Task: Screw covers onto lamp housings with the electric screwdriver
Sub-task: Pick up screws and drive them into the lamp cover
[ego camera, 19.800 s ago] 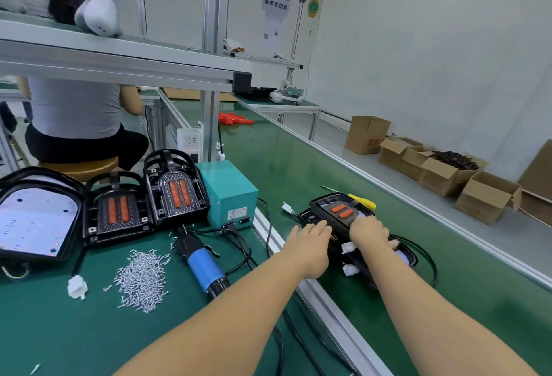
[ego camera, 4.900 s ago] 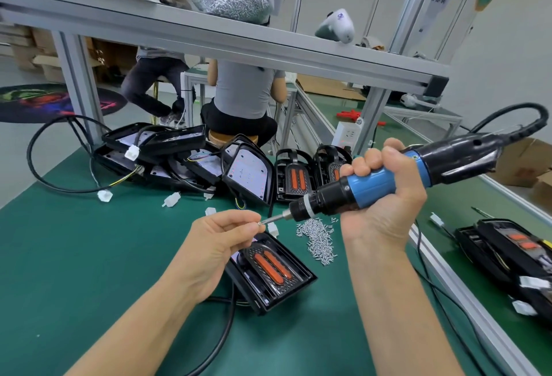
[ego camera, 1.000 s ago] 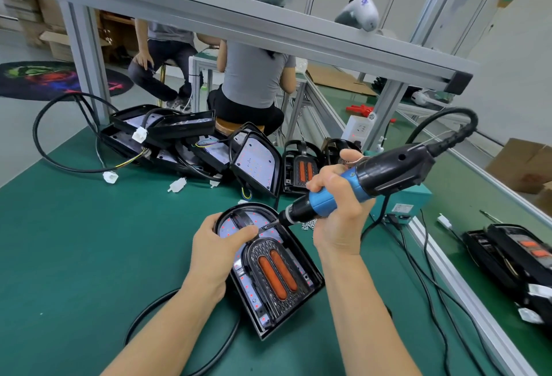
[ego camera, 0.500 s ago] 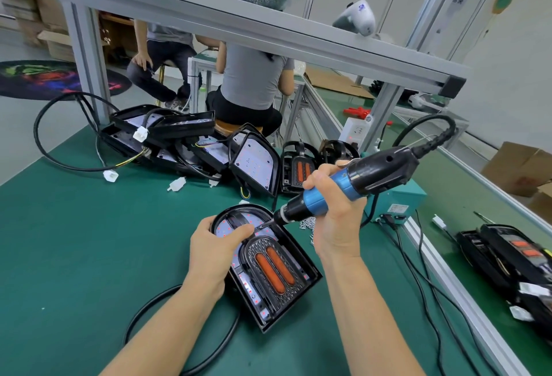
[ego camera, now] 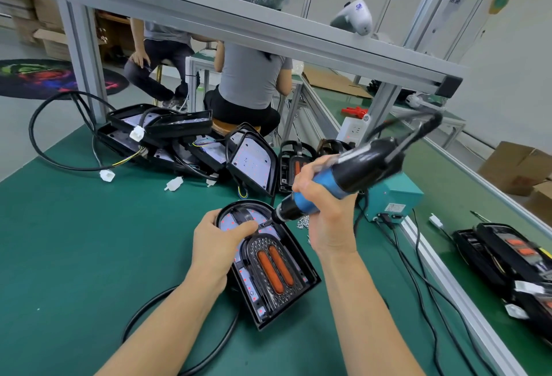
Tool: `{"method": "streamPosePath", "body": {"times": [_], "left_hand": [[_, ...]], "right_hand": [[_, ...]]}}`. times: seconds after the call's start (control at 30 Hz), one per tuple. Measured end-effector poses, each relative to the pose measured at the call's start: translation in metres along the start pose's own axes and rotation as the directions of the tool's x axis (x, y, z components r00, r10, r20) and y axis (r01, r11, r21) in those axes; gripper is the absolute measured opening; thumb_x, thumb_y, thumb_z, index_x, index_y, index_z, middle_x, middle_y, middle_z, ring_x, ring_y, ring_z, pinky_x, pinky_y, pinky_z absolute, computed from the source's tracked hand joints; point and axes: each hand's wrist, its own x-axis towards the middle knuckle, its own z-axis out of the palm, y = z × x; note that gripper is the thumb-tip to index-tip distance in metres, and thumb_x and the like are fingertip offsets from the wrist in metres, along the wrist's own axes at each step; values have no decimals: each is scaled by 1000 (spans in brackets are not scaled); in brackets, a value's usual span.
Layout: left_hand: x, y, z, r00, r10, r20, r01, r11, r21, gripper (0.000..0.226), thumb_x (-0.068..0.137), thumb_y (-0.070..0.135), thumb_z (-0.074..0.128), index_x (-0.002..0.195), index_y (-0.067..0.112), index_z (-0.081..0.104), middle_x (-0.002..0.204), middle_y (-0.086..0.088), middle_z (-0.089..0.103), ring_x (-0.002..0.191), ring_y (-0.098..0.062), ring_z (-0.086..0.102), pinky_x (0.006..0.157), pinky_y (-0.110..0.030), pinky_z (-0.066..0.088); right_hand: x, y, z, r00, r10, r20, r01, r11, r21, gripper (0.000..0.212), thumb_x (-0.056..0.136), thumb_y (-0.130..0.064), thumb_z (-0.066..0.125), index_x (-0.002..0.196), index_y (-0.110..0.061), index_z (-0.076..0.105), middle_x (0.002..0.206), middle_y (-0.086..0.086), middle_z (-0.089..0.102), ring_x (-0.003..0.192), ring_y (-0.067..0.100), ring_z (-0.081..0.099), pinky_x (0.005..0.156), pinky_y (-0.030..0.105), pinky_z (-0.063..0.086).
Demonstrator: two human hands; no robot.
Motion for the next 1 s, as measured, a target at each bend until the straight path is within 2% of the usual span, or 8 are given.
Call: {"method": "streamPosePath", "body": {"times": [0.13,0.33,0.5,0.67,0.77,0.87,0.93,1.0], "left_hand": [[2,0,2,1000,-6,11,6,1000,14,37,64,0,81,96,8,64,85,-6,72,63,-10,67,52,-18,51],[4,-4,-2,994,-108,-18,107,994,-37,38,67,0,80,101,2,63,92,-15,72,82,-33,69,79,-44,57],[7,-5,-10,991,-128,-35,126,990,-63,36,69,3,79,101,4,63,93,-16,71,80,-31,69,76,-41,56],[13,-4,-25,978,-132,-163,124,991,-56,37,73,12,79,105,4,61,98,-15,70,82,-30,66,78,-42,56],[14,-2,-39,979,-100,-180,119,988,98,41,77,22,76,109,6,58,103,-13,67,95,-33,65,89,-51,52],[10,3,-49,988,-6,-157,68,916,396,51,80,27,72,122,12,46,111,-5,59,102,-29,57,90,-44,47],[5,4,-56,987,90,-135,19,760,649,56,81,31,70,128,14,45,119,-8,53,111,-30,48,91,-42,40],[2,2,-62,976,185,-118,-1,539,842,64,80,29,70,135,10,42,133,-15,44,122,-35,39,98,-47,33]], "right_hand": [[3,0,3,997,-13,72,16,999,-46,27,68,1,60,67,-18,41,64,23,32,56,40,23,56,38,27],[3,7,-1,999,39,-7,-39,999,-20,36,69,6,61,74,-29,62,71,-1,54,68,17,48,66,24,47],[5,0,-3,952,107,-287,-64,986,156,25,70,1,68,77,-20,58,72,0,57,65,14,55,64,24,50],[16,-20,-27,762,291,-578,-96,934,343,24,81,-2,73,84,-16,53,62,-3,59,51,9,56,55,23,51],[14,-35,-53,754,373,-541,-126,890,438,18,87,-2,58,77,-15,50,59,-2,53,55,13,52,64,27,46],[3,-47,-77,802,393,-450,-148,860,488,15,87,-3,48,77,-14,52,65,0,56,65,17,55,82,34,45],[-6,-50,-88,828,367,-424,-157,878,452,4,85,-11,56,83,-14,54,69,-2,58,68,14,57,91,35,46],[-12,-51,-96,852,318,-415,-128,897,423,11,82,-20,60,91,-17,55,74,-4,56,70,11,57,89,33,50]]}}
